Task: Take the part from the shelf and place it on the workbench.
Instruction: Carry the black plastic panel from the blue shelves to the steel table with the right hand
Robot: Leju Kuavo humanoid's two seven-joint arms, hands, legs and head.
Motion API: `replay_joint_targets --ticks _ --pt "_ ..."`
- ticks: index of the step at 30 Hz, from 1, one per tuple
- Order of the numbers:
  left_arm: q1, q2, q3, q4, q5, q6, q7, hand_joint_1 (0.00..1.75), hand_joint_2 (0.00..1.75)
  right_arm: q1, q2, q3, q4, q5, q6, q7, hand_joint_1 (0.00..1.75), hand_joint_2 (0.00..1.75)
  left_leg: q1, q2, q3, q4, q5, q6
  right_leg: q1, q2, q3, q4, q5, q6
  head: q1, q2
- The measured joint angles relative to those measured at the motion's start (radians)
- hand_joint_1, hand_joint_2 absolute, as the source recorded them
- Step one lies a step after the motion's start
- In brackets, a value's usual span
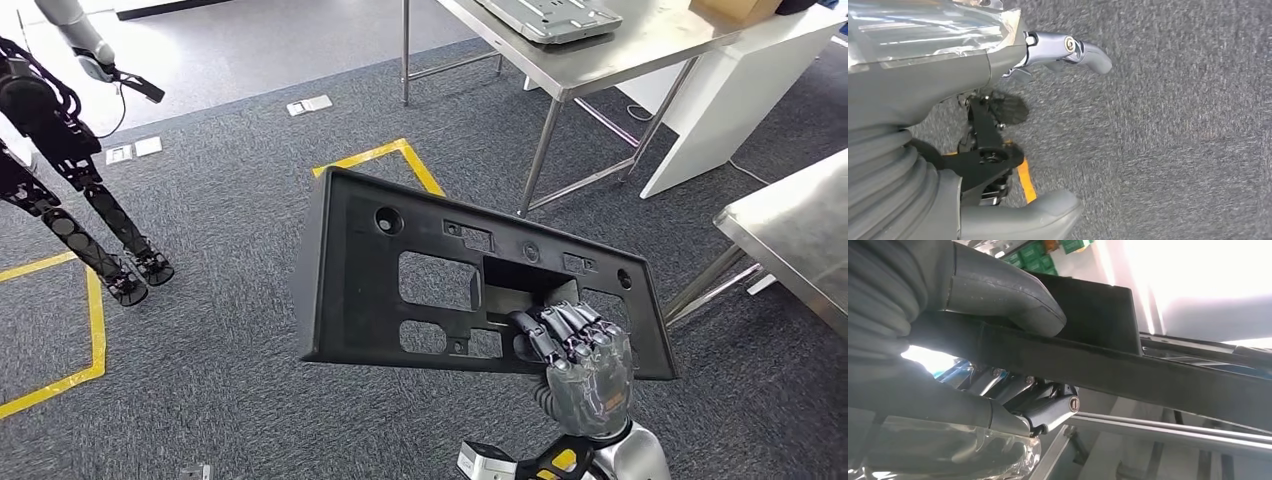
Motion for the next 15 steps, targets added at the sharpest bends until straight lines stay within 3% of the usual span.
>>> replay_joint_targets --ticks 2,4,5,6,8,10,11,13,15 --pt "0.001 0.001 0.000 0.000 -0.001 0.000 0.001 0.00 1.75 0.000 0.000 -0.003 0.000 0.003 0.000 0.000 1.75 1.75 -0.005 0.026 0.001 -0.004 0.002 0.009 0.002 -0.055 -0.057 0.119 -0.057 -0.008 0.005 0.000" --pt "0.002 0.001 0.000 0.000 -0.002 -0.001 0.004 0.00 1.75 0.004 0.001 -0.004 0.001 0.006 0.000 0.000 1.75 1.75 -0.010 0.052 0.000 -0.004 0.000 0.012 0.000 -0.072 -0.113 0.234 -0.099 -0.007 0.006 0.000" --pt "0.002 0.002 0.000 0.000 -0.002 -0.001 0.006 0.00 1.75 0.006 0.001 -0.005 0.001 0.007 0.000 0.000 1.75 1.75 -0.012 0.065 0.000 -0.003 -0.001 0.013 -0.001 -0.075 -0.115 0.242 -0.097 -0.002 0.006 0.000" --pt "0.001 0.002 0.000 0.000 -0.002 -0.001 0.007 0.00 1.75 0.007 0.001 -0.006 0.001 0.008 0.000 0.000 1.75 1.75 -0.013 0.077 0.001 -0.003 -0.002 0.012 -0.002 -0.080 -0.099 0.214 -0.082 0.006 0.006 0.000" --pt "0.001 0.002 0.000 0.000 -0.002 -0.001 0.010 0.00 1.75 0.009 0.001 -0.006 0.001 0.011 0.000 0.000 1.75 1.75 -0.015 0.097 0.005 -0.002 -0.006 0.008 -0.002 -0.116 -0.025 0.074 -0.032 0.018 0.007 0.000" --pt "0.001 0.002 0.000 0.000 -0.002 -0.001 0.012 0.00 1.75 0.011 0.005 -0.006 0.001 0.021 0.000 0.000 1.75 1.75 -0.020 0.114 0.012 -0.001 -0.013 -0.003 0.005 -0.153 0.031 -0.026 0.002 0.011 0.008 0.000" --pt "0.001 0.003 0.000 0.000 -0.002 -0.001 0.014 0.00 1.75 0.012 0.008 -0.006 0.000 0.026 0.000 0.001 1.75 1.75 -0.022 0.123 0.015 -0.001 -0.017 -0.008 0.010 -0.158 0.038 -0.041 0.007 0.003 0.007 0.000" --pt "-0.001 0.002 0.000 0.000 -0.001 0.000 0.016 0.00 1.75 0.015 0.013 -0.006 0.000 0.035 0.000 0.003 1.75 1.75 -0.021 0.140 0.022 -0.002 -0.022 -0.018 0.009 -0.135 0.040 -0.043 0.012 -0.012 0.006 0.000" --pt "-0.004 0.002 0.001 0.000 0.002 0.000 0.015 0.00 1.75 0.016 0.017 -0.004 -0.001 0.040 0.000 0.008 1.75 1.75 -0.015 0.110 0.014 0.028 -0.047 -0.030 0.000 -0.112 0.045 -0.049 0.016 -0.026 0.003 0.000"
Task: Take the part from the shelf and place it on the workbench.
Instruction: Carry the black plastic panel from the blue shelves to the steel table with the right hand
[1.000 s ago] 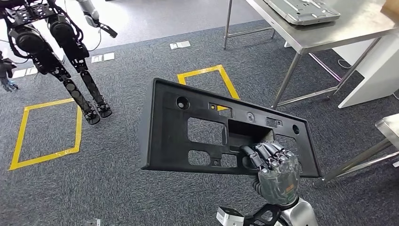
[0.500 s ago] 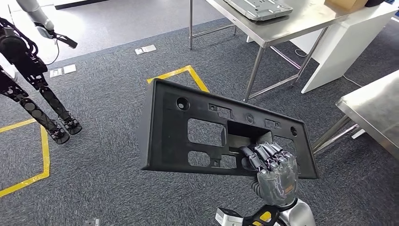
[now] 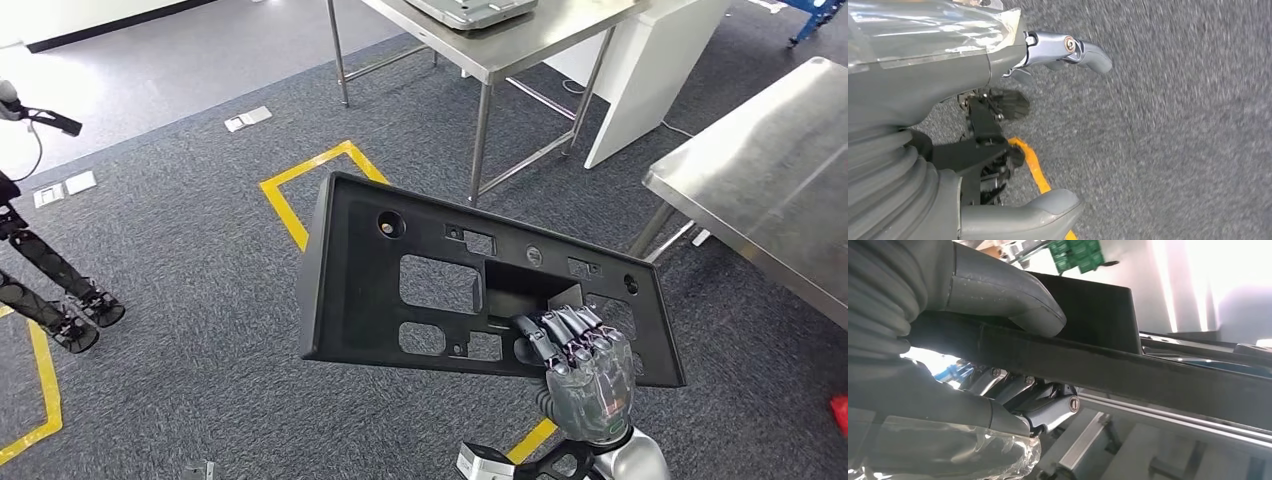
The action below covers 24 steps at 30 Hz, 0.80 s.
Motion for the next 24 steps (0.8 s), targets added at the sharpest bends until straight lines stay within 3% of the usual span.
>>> replay_joint_targets --ticks 2,4,5,6,7,9,11,13,15,17,19,20,21,22,24 --pt "0.001 0.000 0.001 0.000 0.005 0.000 -0.001 0.00 1.75 -0.001 0.003 0.004 0.000 0.001 0.000 0.007 1.75 1.75 0.004 -0.056 -0.048 0.106 -0.059 -0.007 -0.004 0.021 0.003 -0.002 0.002 -0.012 -0.004 0.000" --pt "0.007 0.001 0.004 0.000 0.011 0.000 -0.004 0.00 1.75 -0.002 0.004 0.012 0.001 0.000 0.000 0.018 1.75 1.75 0.004 -0.078 -0.113 0.230 -0.107 -0.008 -0.002 0.045 0.003 -0.001 0.002 -0.017 -0.005 0.000" --pt "0.010 0.002 0.006 0.000 0.014 0.000 -0.006 0.00 1.75 -0.002 0.004 0.017 0.001 -0.001 0.000 0.024 1.75 1.75 0.005 -0.081 -0.129 0.254 -0.105 -0.008 -0.002 0.059 0.004 -0.001 0.002 -0.017 -0.005 0.000" --pt "0.012 0.003 0.008 0.001 0.016 0.000 -0.009 0.00 1.75 -0.003 0.004 0.022 0.002 -0.001 0.000 0.030 1.75 1.75 0.005 -0.084 -0.126 0.239 -0.082 -0.007 -0.001 0.073 0.005 0.000 0.002 -0.017 -0.005 0.000" --pt "0.013 0.004 0.011 0.001 0.018 0.000 -0.012 0.00 1.75 -0.005 0.004 0.027 0.002 -0.001 0.000 0.036 1.75 1.75 0.007 -0.090 -0.105 0.188 -0.045 -0.007 -0.002 0.086 0.008 0.000 0.002 -0.017 -0.005 0.000" --pt "0.015 0.006 0.016 0.001 0.019 -0.001 -0.016 0.00 1.75 -0.011 0.003 0.036 0.002 0.000 0.000 0.047 1.75 1.75 0.016 -0.134 -0.047 0.055 0.019 -0.005 0.001 0.109 0.007 0.004 0.000 -0.014 -0.005 0.000" --pt "0.016 0.007 0.018 0.001 0.019 -0.002 -0.017 0.00 1.75 -0.019 0.002 0.044 0.002 0.001 0.000 0.056 1.75 1.75 0.017 -0.166 -0.020 -0.011 0.036 -0.001 0.005 0.129 -0.002 0.006 0.002 -0.005 -0.004 0.000" --pt "0.016 0.006 0.018 0.001 0.020 -0.003 -0.018 0.00 1.75 -0.023 0.000 0.051 0.002 0.001 0.000 0.062 1.75 1.75 0.011 -0.148 -0.018 -0.018 0.038 0.012 0.004 0.147 -0.013 0.003 0.006 0.009 -0.004 0.000" --pt "0.016 0.005 0.019 0.000 0.020 -0.004 -0.020 0.00 1.75 -0.025 -0.003 0.054 0.002 0.000 0.000 0.065 1.75 1.75 0.009 -0.125 -0.014 -0.029 0.046 0.029 0.004 0.116 -0.032 0.028 -0.006 0.016 -0.002 0.000" --pt "0.018 0.006 0.019 0.000 0.021 -0.006 -0.021 0.00 1.75 -0.031 -0.006 0.056 0.002 -0.001 0.000 0.068 1.75 1.75 0.008 -0.098 -0.012 -0.035 0.049 0.041 0.004 0.058 -0.084 0.131 -0.058 0.013 0.003 0.000" --pt "0.021 0.007 0.020 0.000 0.021 -0.008 -0.022 0.00 1.75 -0.038 -0.010 0.058 0.004 -0.003 0.000 0.074 1.75 1.75 0.006 -0.069 -0.013 -0.035 0.048 0.045 0.002 0.038 -0.149 0.264 -0.110 0.013 0.005 0.000" --pt "0.021 0.007 0.021 0.001 0.021 -0.010 -0.022 0.00 1.75 -0.040 -0.012 0.060 0.005 -0.003 0.000 0.078 1.75 1.75 0.005 -0.055 -0.013 -0.035 0.047 0.045 0.001 0.035 -0.163 0.296 -0.118 0.018 0.005 0.000" --pt "0.022 0.007 0.021 0.001 0.020 -0.012 -0.022 0.00 1.75 -0.042 -0.015 0.061 0.007 -0.003 0.000 0.082 1.75 1.75 0.005 -0.043 -0.013 -0.035 0.047 0.044 0.000 0.032 -0.156 0.286 -0.111 0.025 0.005 0.000" --pt "0.022 0.007 0.021 0.001 0.020 -0.014 -0.022 0.00 1.75 -0.044 -0.016 0.063 0.008 -0.003 0.000 0.087 1.75 1.75 0.005 -0.031 -0.012 -0.035 0.045 0.043 -0.001 0.023 -0.127 0.234 -0.091 0.034 0.005 0.000" --pt "0.022 0.007 0.021 0.000 0.019 -0.016 -0.022 0.00 1.75 -0.050 -0.018 0.067 0.010 -0.002 0.000 0.092 1.75 1.75 0.002 -0.010 -0.007 -0.033 0.040 0.035 0.001 -0.021 -0.044 0.084 -0.041 0.042 0.006 0.000"
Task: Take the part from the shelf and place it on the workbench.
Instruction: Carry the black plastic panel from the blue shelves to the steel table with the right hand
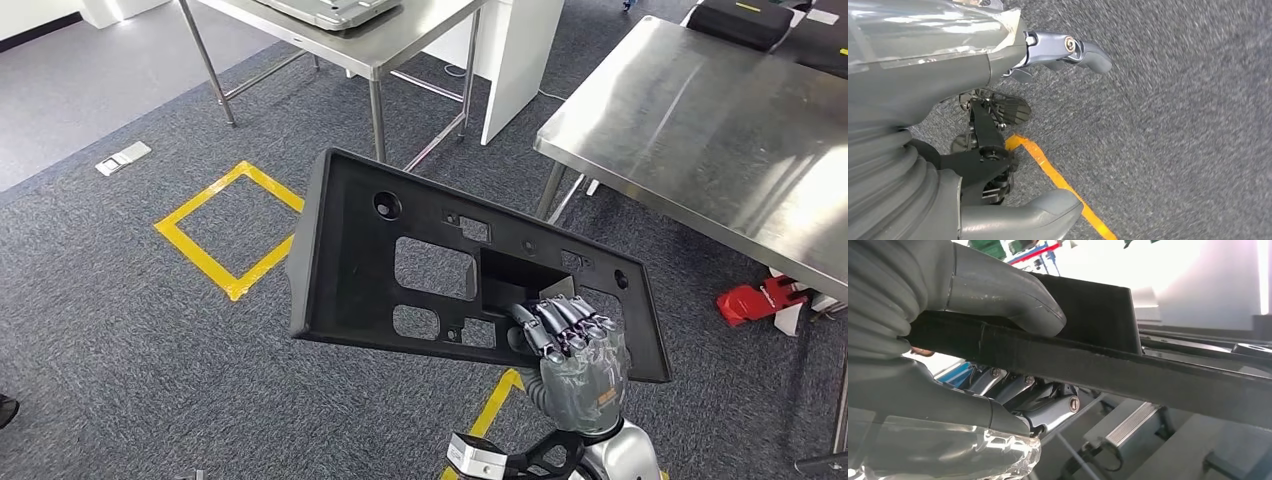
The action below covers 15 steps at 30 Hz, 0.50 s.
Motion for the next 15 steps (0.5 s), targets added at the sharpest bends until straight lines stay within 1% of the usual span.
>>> replay_joint_targets --ticks 1,2,3,4,5,6,7,8,9,10,11,12,13,14,15 --pt "0.000 0.000 0.000 0.000 0.000 -0.001 0.000 0.00 1.75 -0.004 0.000 0.002 0.000 0.000 0.000 0.001 1.75 1.75 -0.003 0.008 0.003 0.001 -0.003 -0.005 0.004 -0.018 0.030 -0.052 0.018 -0.003 0.000 0.000" --pt "0.001 0.001 0.000 0.000 0.000 -0.001 0.000 0.00 1.75 -0.007 -0.001 0.005 0.000 0.001 0.000 0.002 1.75 1.75 -0.006 0.017 0.007 0.001 -0.007 -0.011 0.007 -0.029 0.044 -0.078 0.028 -0.009 0.000 0.000" --pt "0.001 0.001 0.000 0.000 -0.001 -0.001 0.000 0.00 1.75 -0.009 -0.002 0.007 0.001 0.001 0.000 0.004 1.75 1.75 -0.007 0.026 0.011 0.001 -0.009 -0.016 0.012 -0.025 0.045 -0.081 0.033 -0.016 -0.001 0.000" --pt "0.001 0.001 0.000 0.000 -0.001 -0.001 0.000 0.00 1.75 -0.010 -0.002 0.008 0.001 0.001 0.000 0.005 1.75 1.75 -0.006 0.035 0.014 0.000 -0.011 -0.021 0.010 -0.012 0.046 -0.082 0.036 -0.023 -0.001 0.000" --pt "0.000 0.002 0.000 0.000 -0.001 -0.001 0.000 0.00 1.75 -0.010 -0.003 0.008 0.002 0.001 0.000 0.007 1.75 1.75 -0.003 0.033 0.017 0.002 -0.016 -0.027 0.005 -0.001 0.047 -0.084 0.038 -0.029 -0.002 0.000" --pt "-0.002 0.002 0.000 0.000 -0.002 -0.001 0.000 0.00 1.75 -0.010 -0.004 0.009 0.002 0.001 0.000 0.009 1.75 1.75 0.000 0.017 0.015 0.014 -0.027 -0.033 -0.001 0.011 0.049 -0.087 0.040 -0.035 -0.003 0.000" --pt "-0.002 0.002 0.000 0.000 -0.002 -0.001 0.000 0.00 1.75 -0.012 -0.005 0.010 0.002 0.001 0.000 0.011 1.75 1.75 0.003 -0.009 0.003 0.044 -0.048 -0.038 -0.007 0.022 0.052 -0.089 0.041 -0.043 -0.004 0.000" --pt "-0.002 0.002 0.000 0.000 -0.003 0.000 0.000 0.00 1.75 -0.013 -0.005 0.011 0.002 0.002 0.000 0.012 1.75 1.75 0.005 -0.039 -0.022 0.098 -0.079 -0.041 -0.010 0.032 0.053 -0.089 0.042 -0.050 -0.007 0.000" --pt "0.000 0.002 0.000 0.000 -0.004 0.000 0.000 0.00 1.75 -0.014 -0.005 0.012 0.002 0.003 0.000 0.013 1.75 1.75 0.005 -0.060 -0.056 0.168 -0.114 -0.043 -0.008 0.043 0.052 -0.089 0.043 -0.055 -0.008 0.000" --pt "0.002 0.002 0.000 0.000 -0.004 0.001 0.001 0.00 1.75 -0.013 -0.006 0.014 0.002 0.004 0.000 0.014 1.75 1.75 0.005 -0.069 -0.091 0.236 -0.141 -0.044 -0.006 0.055 0.052 -0.089 0.042 -0.058 -0.009 0.000" --pt "0.003 0.002 0.000 0.000 -0.005 0.002 0.001 0.00 1.75 -0.011 -0.007 0.014 0.002 0.005 0.000 0.014 1.75 1.75 0.006 -0.073 -0.117 0.283 -0.152 -0.044 -0.005 0.068 0.052 -0.089 0.043 -0.059 -0.009 0.000" --pt "0.004 0.002 0.000 0.000 -0.006 0.002 0.001 0.00 1.75 -0.009 -0.008 0.014 0.003 0.006 0.000 0.014 1.75 1.75 0.006 -0.074 -0.125 0.291 -0.141 -0.043 -0.004 0.082 0.053 -0.088 0.043 -0.059 -0.010 0.000" --pt "0.003 0.002 0.000 0.000 -0.006 0.003 0.002 0.00 1.75 -0.007 -0.009 0.015 0.003 0.006 0.000 0.014 1.75 1.75 0.008 -0.077 -0.112 0.258 -0.111 -0.042 -0.004 0.096 0.054 -0.087 0.043 -0.059 -0.010 0.000" --pt "0.003 0.003 0.000 0.000 -0.007 0.003 0.002 0.00 1.75 -0.006 -0.010 0.015 0.002 0.006 0.000 0.015 1.75 1.75 0.010 -0.086 -0.083 0.193 -0.070 -0.040 -0.004 0.110 0.056 -0.086 0.043 -0.059 -0.010 0.000" --pt "0.003 0.004 0.000 0.000 -0.007 0.003 0.003 0.00 1.75 -0.005 -0.010 0.015 0.002 0.006 0.000 0.015 1.75 1.75 0.013 -0.108 -0.050 0.122 -0.038 -0.039 -0.003 0.122 0.055 -0.084 0.042 -0.058 -0.010 0.000"
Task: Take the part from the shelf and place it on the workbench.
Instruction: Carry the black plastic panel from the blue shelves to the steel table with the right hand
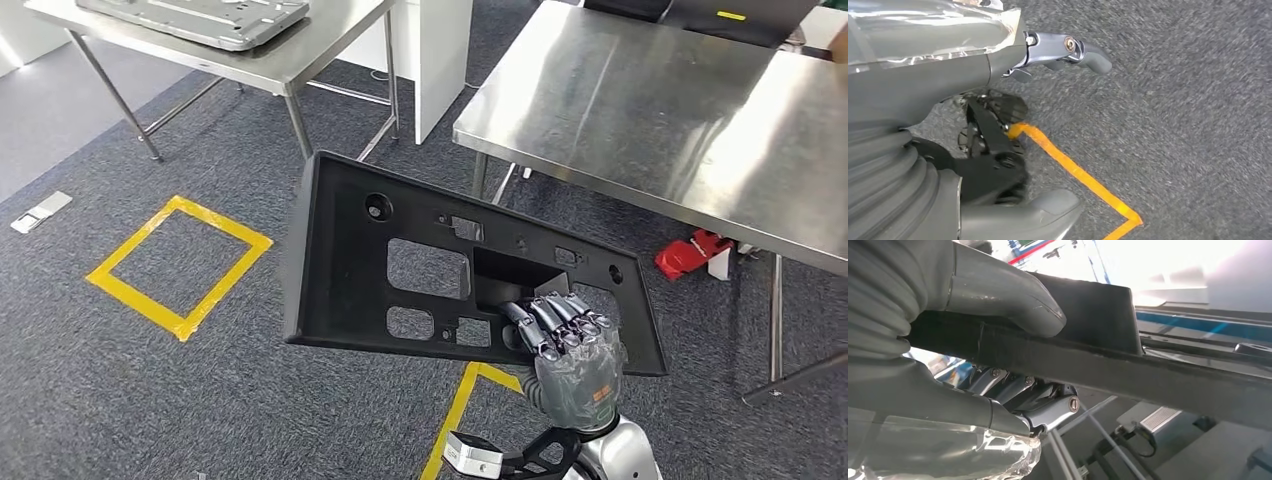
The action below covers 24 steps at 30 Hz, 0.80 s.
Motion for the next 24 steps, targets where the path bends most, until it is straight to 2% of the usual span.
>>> replay_joint_targets --ticks 1,2,3,5,7,9,11,12,13,14,15,16,17,18,19,20,21,22,24 --pt "0.000 0.001 0.000 0.000 -0.001 0.000 0.001 0.00 1.75 0.001 0.000 0.000 0.000 0.000 0.000 0.000 1.75 1.75 0.002 -0.018 0.026 -0.058 0.022 0.001 0.002 0.011 -0.002 0.002 0.000 0.002 0.000 0.000" --pt "-0.001 0.001 0.000 0.000 -0.002 0.000 0.002 0.00 1.75 0.002 -0.001 0.000 0.000 0.000 0.000 0.000 1.75 1.75 0.003 -0.032 0.041 -0.094 0.030 0.003 0.004 0.020 -0.006 0.002 0.001 0.006 0.001 0.000" --pt "-0.001 0.002 0.000 0.000 -0.003 0.000 0.003 0.00 1.75 0.004 -0.001 0.000 -0.001 0.000 0.000 0.000 1.75 1.75 0.001 -0.036 0.046 -0.106 0.028 0.006 0.006 0.029 -0.011 0.001 0.003 0.012 0.001 0.000" --pt "-0.003 -0.001 0.000 0.000 -0.004 0.000 0.004 0.00 1.75 0.010 -0.003 0.000 -0.002 0.001 0.000 0.000 1.75 1.75 -0.003 -0.015 0.048 -0.114 0.035 0.019 0.006 0.040 -0.022 -0.001 0.008 0.027 0.000 0.000" --pt "-0.005 -0.004 0.000 0.000 -0.005 -0.002 0.004 0.00 1.75 0.014 -0.005 0.000 -0.004 0.002 0.000 0.000 1.75 1.75 -0.002 0.009 0.053 -0.127 0.042 0.036 0.009 0.002 -0.047 0.038 -0.011 0.032 0.004 0.000" --pt "-0.004 -0.003 0.000 0.000 -0.007 -0.003 0.006 0.00 1.75 0.017 -0.007 0.000 -0.006 0.004 0.000 0.000 1.75 1.75 -0.004 0.035 0.054 -0.132 0.044 0.046 0.009 -0.050 -0.103 0.151 -0.062 0.027 0.009 0.000" --pt "-0.004 -0.003 0.000 0.000 -0.011 -0.003 0.010 0.00 1.75 0.024 -0.010 -0.002 -0.007 0.004 0.000 -0.002 1.75 1.75 -0.007 0.062 0.054 -0.131 0.043 0.048 0.005 -0.063 -0.160 0.265 -0.100 0.030 0.010 0.000" --pt "-0.004 -0.003 0.000 0.000 -0.013 -0.003 0.012 0.00 1.75 0.029 -0.011 -0.003 -0.007 0.004 0.000 -0.003 1.75 1.75 -0.008 0.075 0.054 -0.131 0.042 0.047 0.004 -0.066 -0.166 0.279 -0.100 0.036 0.010 0.000" --pt "-0.005 -0.003 0.000 0.000 -0.015 -0.003 0.014 0.00 1.75 0.033 -0.012 -0.004 -0.008 0.005 0.000 -0.005 1.75 1.75 -0.007 0.087 0.055 -0.131 0.040 0.045 0.002 -0.071 -0.151 0.251 -0.085 0.044 0.011 0.000" --pt "-0.006 -0.003 0.000 0.000 -0.016 -0.003 0.017 0.00 1.75 0.035 -0.012 -0.005 -0.009 0.006 0.000 -0.006 1.75 1.75 -0.007 0.098 0.057 -0.130 0.038 0.043 0.000 -0.083 -0.116 0.188 -0.061 0.053 0.011 0.000" --pt "-0.007 -0.004 -0.001 0.000 -0.017 -0.003 0.019 0.00 1.75 0.036 -0.012 -0.006 -0.010 0.006 0.000 -0.006 1.75 1.75 -0.008 0.108 0.060 -0.130 0.036 0.039 -0.001 -0.107 -0.076 0.112 -0.037 0.057 0.011 0.000" --pt "-0.008 -0.004 -0.001 0.000 -0.018 -0.003 0.021 0.00 1.75 0.036 -0.012 -0.007 -0.012 0.007 0.000 -0.006 1.75 1.75 -0.010 0.117 0.063 -0.130 0.032 0.033 0.002 -0.128 -0.041 0.049 -0.018 0.057 0.011 0.000" --pt "-0.009 -0.004 -0.001 0.000 -0.019 -0.003 0.022 0.00 1.75 0.037 -0.012 -0.008 -0.014 0.008 0.000 -0.007 1.75 1.75 -0.013 0.126 0.067 -0.129 0.028 0.027 0.005 -0.142 -0.020 0.010 -0.006 0.051 0.011 0.000" --pt "-0.011 -0.004 -0.001 0.000 -0.019 -0.004 0.022 0.00 1.75 0.037 -0.012 -0.009 -0.015 0.008 0.000 -0.007 1.75 1.75 -0.015 0.135 0.070 -0.129 0.025 0.021 0.009 -0.146 -0.013 -0.005 -0.002 0.043 0.011 0.000" --pt "-0.013 -0.004 -0.001 0.000 -0.019 -0.004 0.022 0.00 1.75 0.039 -0.012 -0.010 -0.016 0.008 0.000 -0.007 1.75 1.75 -0.016 0.145 0.073 -0.130 0.022 0.015 0.012 -0.134 -0.013 -0.004 0.000 0.036 0.011 0.000" --pt "-0.015 -0.004 -0.001 0.000 -0.019 -0.004 0.022 0.00 1.75 0.040 -0.012 -0.011 -0.017 0.008 0.000 -0.007 1.75 1.75 -0.013 0.149 0.075 -0.129 0.020 0.010 0.007 -0.121 -0.014 -0.004 0.002 0.028 0.010 0.000" --pt "-0.018 -0.004 -0.001 -0.001 -0.020 -0.004 0.022 0.00 1.75 0.042 -0.012 -0.011 -0.018 0.008 0.000 -0.007 1.75 1.75 -0.010 0.140 0.075 -0.123 0.013 0.004 0.003 -0.110 -0.013 -0.005 0.003 0.022 0.010 0.000" --pt "-0.019 -0.004 -0.001 -0.001 -0.020 -0.004 0.022 0.00 1.75 0.043 -0.012 -0.011 -0.020 0.008 0.000 -0.007 1.75 1.75 -0.007 0.118 0.068 -0.103 -0.004 -0.001 -0.001 -0.099 -0.011 -0.007 0.005 0.014 0.009 0.000" --pt "-0.020 -0.003 -0.002 0.000 -0.021 -0.003 0.022 0.00 1.75 0.044 -0.010 -0.012 -0.022 0.009 0.000 -0.008 1.75 1.75 -0.004 0.062 0.022 0.001 -0.065 -0.006 -0.004 -0.078 -0.010 -0.008 0.008 0.003 0.006 0.000"
